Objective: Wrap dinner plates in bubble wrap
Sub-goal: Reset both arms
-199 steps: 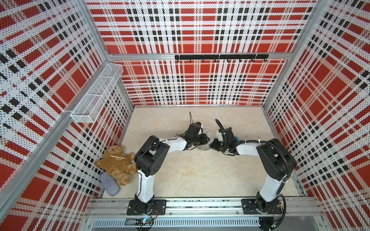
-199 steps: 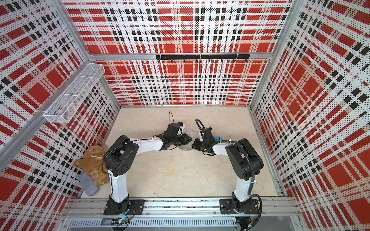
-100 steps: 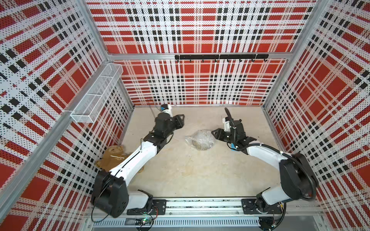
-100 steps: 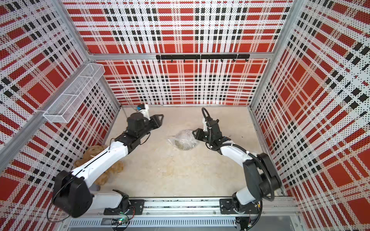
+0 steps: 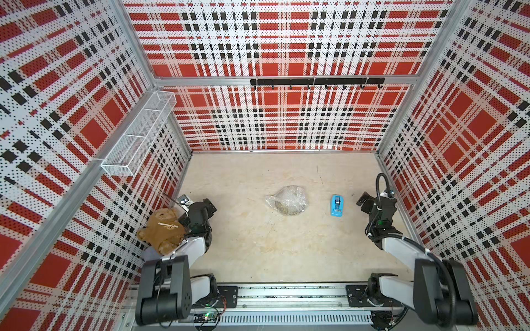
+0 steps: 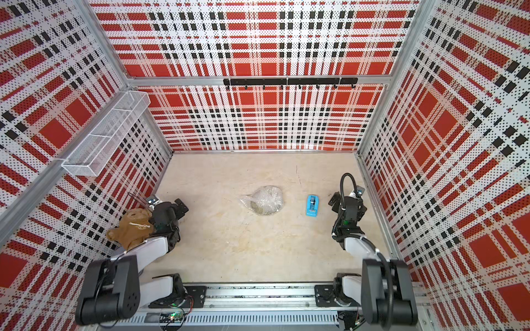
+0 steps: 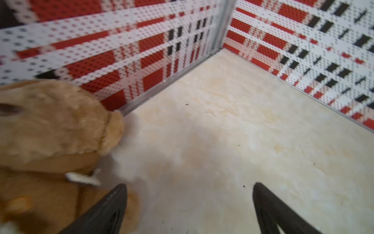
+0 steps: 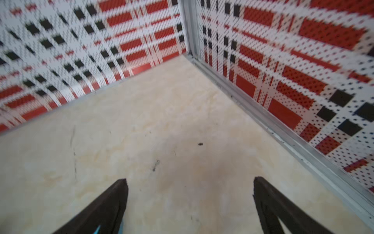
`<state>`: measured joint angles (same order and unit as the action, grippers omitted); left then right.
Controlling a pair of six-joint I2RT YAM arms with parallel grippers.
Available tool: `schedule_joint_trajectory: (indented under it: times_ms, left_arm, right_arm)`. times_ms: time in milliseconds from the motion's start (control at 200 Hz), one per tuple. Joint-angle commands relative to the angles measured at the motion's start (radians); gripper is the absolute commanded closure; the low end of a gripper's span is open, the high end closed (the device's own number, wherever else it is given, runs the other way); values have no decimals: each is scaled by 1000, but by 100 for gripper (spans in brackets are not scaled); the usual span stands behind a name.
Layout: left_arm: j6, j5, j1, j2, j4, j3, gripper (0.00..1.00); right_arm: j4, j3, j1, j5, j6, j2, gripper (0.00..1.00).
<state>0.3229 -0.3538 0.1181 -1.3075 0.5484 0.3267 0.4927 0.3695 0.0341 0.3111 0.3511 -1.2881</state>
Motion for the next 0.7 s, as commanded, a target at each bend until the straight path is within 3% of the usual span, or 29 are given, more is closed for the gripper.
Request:
schedule_joint_trajectory:
  times_ms: [0,95,135,200,255,316,346,396,556,616,696]
  left_arm:
    - [-159,104,-47,-125,323,42,2]
    - [-253,98,-119,-207,419,78,2]
    - [-286,145,-133,-253,473,81,2]
    - [-305,121,-151,-223,505,39,2]
    - [-296,128,-142,-220,669,-73,2]
    - [-282,103,-137,-296,977,-158,2]
    - [-261,75,-132,-274,920,-142,2]
    - [-255,24,-143,-241,766,-103,2]
    - [-270,-4,-158,-269,855,-117,2]
    - [-267,-3,-159,-269,855,-118,2]
    - [-267,-4,-160,-269,857,-117,2]
  right_arm:
    - [295,-18,0,-98,-118,-100,0]
    - [467,-40,-15,-192,-212,-157,0]
    - [562,-65,-14,-230,-227,-198,0]
    - [805,-131,-26,-312,-276,-302,0]
    - [779,-151,-46,-264,-287,-277,0]
    - [723,-125,-62,-118,-250,-269,0]
    - [744,-118,-63,-62,-238,-288,0]
    - [706,-111,-77,-85,-263,-274,0]
    - [711,-101,-77,-165,-294,-286,0]
    - [605,-59,-70,-176,-283,-274,0]
    - [663,-70,-67,-187,-288,-292,0]
